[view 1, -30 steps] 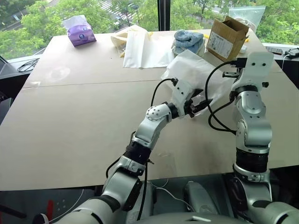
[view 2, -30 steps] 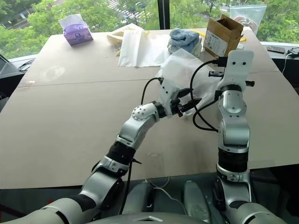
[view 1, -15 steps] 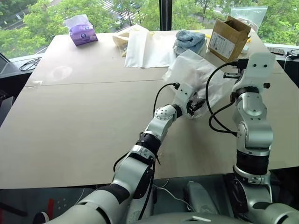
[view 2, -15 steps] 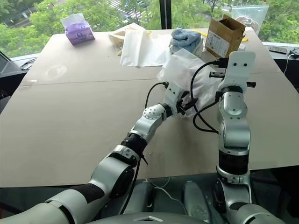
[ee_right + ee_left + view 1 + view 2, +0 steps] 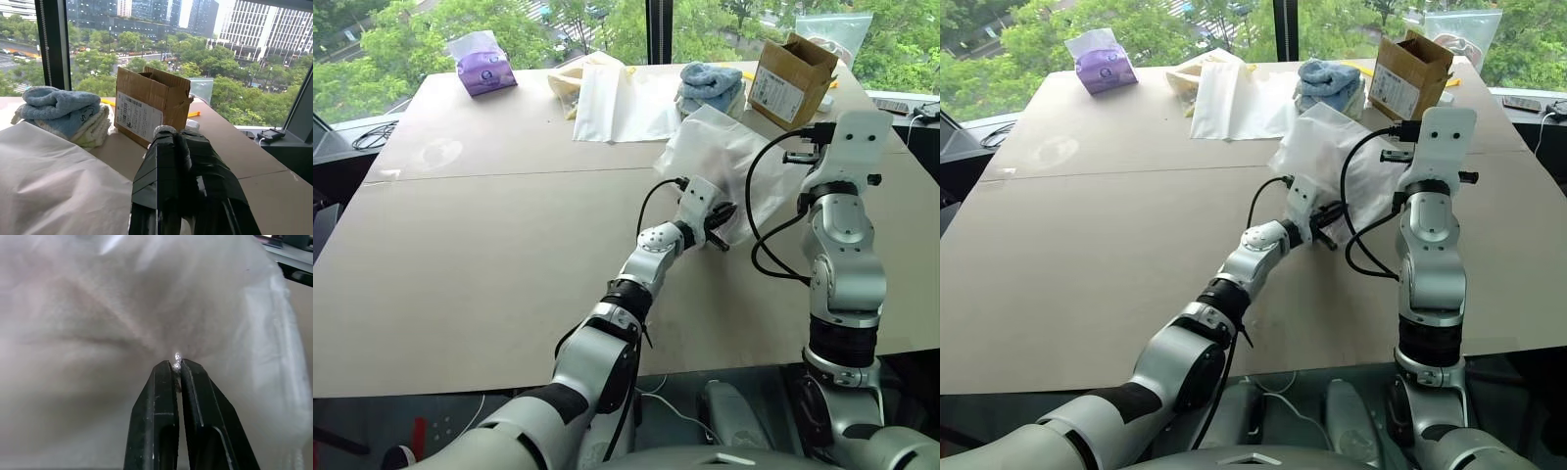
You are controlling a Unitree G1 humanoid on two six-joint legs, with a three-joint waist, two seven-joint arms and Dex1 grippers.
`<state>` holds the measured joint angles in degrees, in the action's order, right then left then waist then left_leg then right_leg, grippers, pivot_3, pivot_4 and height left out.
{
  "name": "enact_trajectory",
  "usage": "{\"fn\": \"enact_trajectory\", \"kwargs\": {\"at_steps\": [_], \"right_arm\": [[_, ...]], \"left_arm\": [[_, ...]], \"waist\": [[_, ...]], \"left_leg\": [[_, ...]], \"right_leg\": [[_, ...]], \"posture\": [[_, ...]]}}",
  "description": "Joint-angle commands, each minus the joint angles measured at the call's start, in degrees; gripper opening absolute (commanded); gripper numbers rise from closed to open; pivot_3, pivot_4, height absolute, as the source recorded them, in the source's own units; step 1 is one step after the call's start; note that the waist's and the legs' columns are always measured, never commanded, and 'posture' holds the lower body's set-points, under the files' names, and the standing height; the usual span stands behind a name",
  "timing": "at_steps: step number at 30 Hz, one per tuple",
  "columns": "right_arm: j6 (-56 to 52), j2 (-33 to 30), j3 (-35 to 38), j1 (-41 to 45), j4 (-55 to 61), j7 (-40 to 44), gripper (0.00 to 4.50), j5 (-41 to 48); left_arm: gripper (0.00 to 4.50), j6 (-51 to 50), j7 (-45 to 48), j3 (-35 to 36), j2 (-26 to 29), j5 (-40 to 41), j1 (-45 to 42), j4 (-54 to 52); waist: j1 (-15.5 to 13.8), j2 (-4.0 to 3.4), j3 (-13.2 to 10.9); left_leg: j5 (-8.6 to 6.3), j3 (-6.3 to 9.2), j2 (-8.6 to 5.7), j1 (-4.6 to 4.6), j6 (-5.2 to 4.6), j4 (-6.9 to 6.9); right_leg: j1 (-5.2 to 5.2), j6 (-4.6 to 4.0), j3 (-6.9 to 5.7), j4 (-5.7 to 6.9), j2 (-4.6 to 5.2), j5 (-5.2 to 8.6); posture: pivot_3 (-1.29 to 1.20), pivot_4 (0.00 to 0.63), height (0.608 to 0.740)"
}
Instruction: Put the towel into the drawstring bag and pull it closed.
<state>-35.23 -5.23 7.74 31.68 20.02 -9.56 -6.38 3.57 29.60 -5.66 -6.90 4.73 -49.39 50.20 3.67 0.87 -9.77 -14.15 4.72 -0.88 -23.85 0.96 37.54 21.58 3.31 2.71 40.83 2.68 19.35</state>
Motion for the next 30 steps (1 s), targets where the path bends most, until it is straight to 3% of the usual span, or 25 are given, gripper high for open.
{"fn": "enact_trajectory", "kwargs": {"at_steps": [1,6,12,18,30], "right_arm": [[0.28,-0.16,0.23,0.47,2.95,-0.15,0.00,-0.17],[0.29,-0.37,1.61,0.17,2.62,-0.89,0.00,-0.24],[-0.11,-0.31,7.55,-0.58,1.17,-3.97,0.00,0.52],[-1.11,0.72,12.81,-0.32,-1.21,-6.94,0.00,2.57],[-3.07,2.63,19.26,-1.06,-2.80,-15.22,0.00,5.18]], "left_arm": [[0.06,3.47,-1.89,2.24,0.39,0.86,-0.64,-2.95],[0.06,9.63,-7.67,7.85,4.34,2.37,2.45,-14.59],[0.06,8.43,-27.76,17.13,12.41,-1.83,4.11,-23.57],[0.06,4.87,-40.47,22.03,18.80,-6.44,7.21,-28.03],[0.06,-3.62,-56.44,26.75,28.16,-12.31,10.03,-28.48]], "waist": [[0.01,0.00,0.00],[0.30,0.00,0.00],[0.19,0.00,0.01],[0.01,0.01,0.01],[0.26,0.00,0.02]], "left_leg": [[0.00,-0.01,0.00,0.00,0.00,0.00],[0.00,-0.02,0.07,0.00,0.01,-0.01],[0.00,-0.02,0.09,0.00,0.01,-0.01],[0.00,0.01,0.06,0.00,0.01,0.00],[0.01,0.03,0.05,0.00,0.02,0.00]], "right_leg": [[0.00,0.00,0.00,0.00,0.00,0.00],[0.04,0.00,0.04,0.01,0.00,0.00],[0.04,0.00,0.05,0.03,0.00,0.00],[0.04,0.00,0.01,0.05,0.00,0.00],[0.08,0.00,-0.01,0.09,0.01,0.00]], "posture": [[0.00,0.150,0.740],[0.00,0.150,0.740],[0.00,0.150,0.740],[0.00,0.150,0.740],[0.00,0.150,0.740]]}}
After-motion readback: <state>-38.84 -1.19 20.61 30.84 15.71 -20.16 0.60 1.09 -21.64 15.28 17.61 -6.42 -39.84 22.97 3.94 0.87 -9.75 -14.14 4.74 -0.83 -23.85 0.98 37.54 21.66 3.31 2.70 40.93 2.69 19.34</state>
